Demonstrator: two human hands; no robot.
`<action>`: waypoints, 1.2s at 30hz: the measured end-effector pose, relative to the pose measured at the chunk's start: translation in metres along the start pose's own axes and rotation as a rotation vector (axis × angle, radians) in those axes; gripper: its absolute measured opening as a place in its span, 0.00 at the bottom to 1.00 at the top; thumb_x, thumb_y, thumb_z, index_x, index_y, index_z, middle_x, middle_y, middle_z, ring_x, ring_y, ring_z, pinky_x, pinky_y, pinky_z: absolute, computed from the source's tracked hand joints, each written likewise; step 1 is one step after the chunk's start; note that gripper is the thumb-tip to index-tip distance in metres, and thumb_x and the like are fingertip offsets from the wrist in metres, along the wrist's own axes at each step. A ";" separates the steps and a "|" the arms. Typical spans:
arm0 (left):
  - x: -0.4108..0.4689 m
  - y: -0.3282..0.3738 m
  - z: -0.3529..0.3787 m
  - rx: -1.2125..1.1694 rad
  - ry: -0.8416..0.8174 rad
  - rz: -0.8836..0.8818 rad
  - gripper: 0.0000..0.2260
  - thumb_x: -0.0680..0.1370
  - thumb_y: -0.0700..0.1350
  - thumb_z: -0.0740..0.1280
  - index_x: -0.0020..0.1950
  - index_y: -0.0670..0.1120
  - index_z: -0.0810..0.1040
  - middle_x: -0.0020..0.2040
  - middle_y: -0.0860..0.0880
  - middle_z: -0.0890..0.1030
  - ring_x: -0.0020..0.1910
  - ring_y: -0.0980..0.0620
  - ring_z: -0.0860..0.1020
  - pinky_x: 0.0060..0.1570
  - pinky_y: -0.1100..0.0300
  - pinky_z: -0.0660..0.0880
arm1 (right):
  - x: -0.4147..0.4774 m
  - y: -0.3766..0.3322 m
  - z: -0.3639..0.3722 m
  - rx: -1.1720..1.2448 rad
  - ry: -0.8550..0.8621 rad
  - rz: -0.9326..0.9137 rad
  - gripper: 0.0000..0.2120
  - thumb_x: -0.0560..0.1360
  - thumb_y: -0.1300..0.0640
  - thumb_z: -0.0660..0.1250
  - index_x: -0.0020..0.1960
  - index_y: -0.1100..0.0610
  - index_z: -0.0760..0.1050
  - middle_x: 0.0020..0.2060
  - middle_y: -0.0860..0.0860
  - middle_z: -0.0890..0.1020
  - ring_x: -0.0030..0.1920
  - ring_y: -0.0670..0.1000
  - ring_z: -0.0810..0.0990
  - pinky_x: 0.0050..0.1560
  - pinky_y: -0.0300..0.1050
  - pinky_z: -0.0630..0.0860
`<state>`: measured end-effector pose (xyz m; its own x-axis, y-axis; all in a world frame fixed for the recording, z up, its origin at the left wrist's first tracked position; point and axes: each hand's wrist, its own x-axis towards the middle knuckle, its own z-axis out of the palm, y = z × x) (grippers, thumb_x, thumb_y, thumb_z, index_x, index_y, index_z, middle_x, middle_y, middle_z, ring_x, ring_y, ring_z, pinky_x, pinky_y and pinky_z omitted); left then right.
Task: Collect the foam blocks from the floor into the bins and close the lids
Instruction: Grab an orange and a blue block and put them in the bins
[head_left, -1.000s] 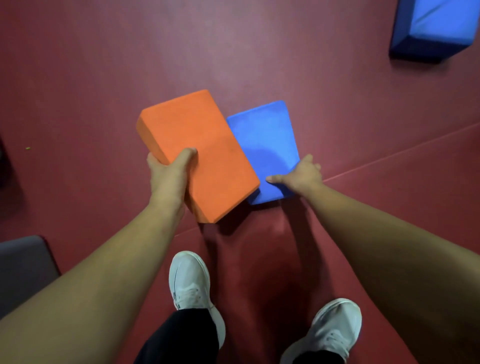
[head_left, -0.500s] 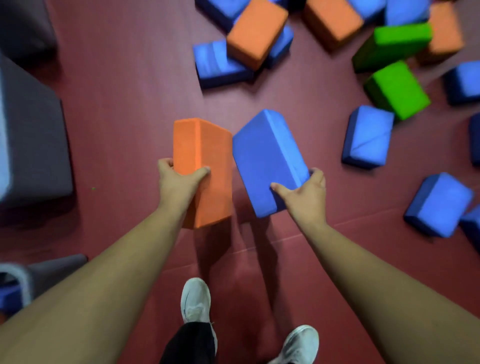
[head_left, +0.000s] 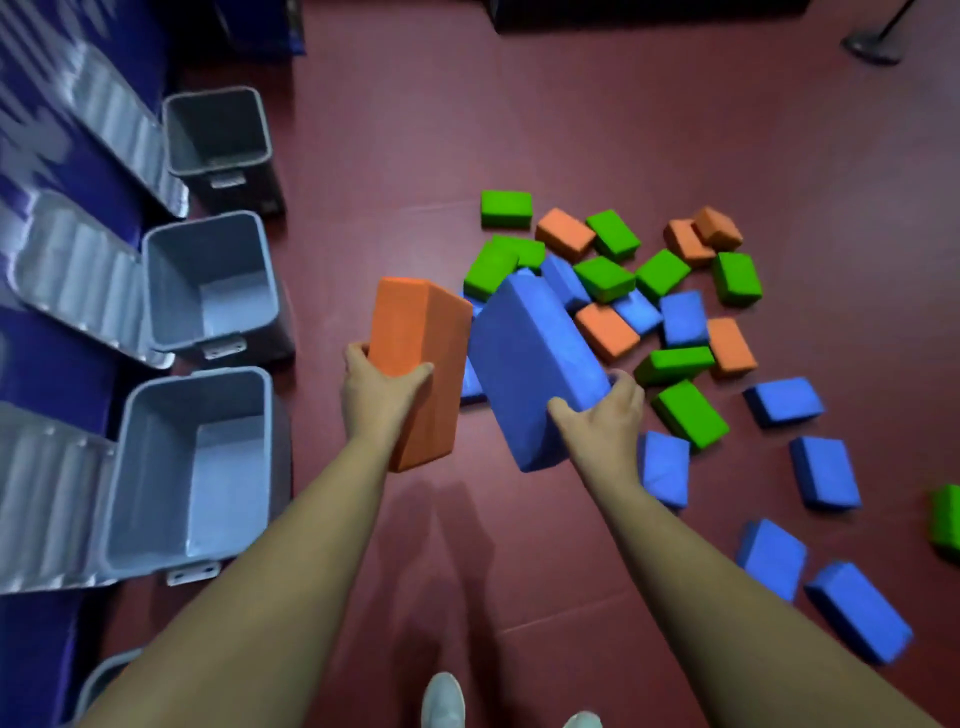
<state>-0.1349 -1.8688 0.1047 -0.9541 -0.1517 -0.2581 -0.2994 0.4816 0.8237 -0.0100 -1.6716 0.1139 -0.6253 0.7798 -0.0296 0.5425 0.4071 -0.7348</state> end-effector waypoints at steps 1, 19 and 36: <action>0.001 0.011 -0.016 0.000 0.026 0.018 0.35 0.64 0.56 0.79 0.64 0.46 0.68 0.60 0.43 0.79 0.57 0.43 0.79 0.56 0.52 0.75 | -0.002 -0.020 -0.005 0.030 -0.005 -0.017 0.36 0.66 0.58 0.76 0.69 0.68 0.66 0.61 0.63 0.71 0.64 0.64 0.69 0.67 0.52 0.62; 0.125 0.044 -0.143 -0.105 0.539 -0.290 0.33 0.65 0.55 0.79 0.64 0.47 0.69 0.59 0.45 0.80 0.57 0.43 0.78 0.52 0.54 0.71 | 0.117 -0.253 0.151 0.213 -0.482 -0.459 0.41 0.67 0.52 0.79 0.72 0.64 0.64 0.64 0.58 0.69 0.65 0.55 0.67 0.63 0.35 0.60; 0.174 -0.135 -0.269 -0.244 0.938 -0.819 0.32 0.68 0.56 0.77 0.67 0.49 0.70 0.60 0.44 0.80 0.59 0.40 0.77 0.53 0.53 0.71 | -0.004 -0.379 0.411 0.035 -1.121 -0.836 0.36 0.65 0.52 0.79 0.67 0.60 0.67 0.58 0.54 0.73 0.58 0.56 0.74 0.61 0.51 0.72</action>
<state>-0.2601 -2.1923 0.0842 -0.0936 -0.9277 -0.3613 -0.6965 -0.1983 0.6896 -0.4432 -2.0245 0.1142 -0.8718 -0.4821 -0.0867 -0.2128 0.5323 -0.8193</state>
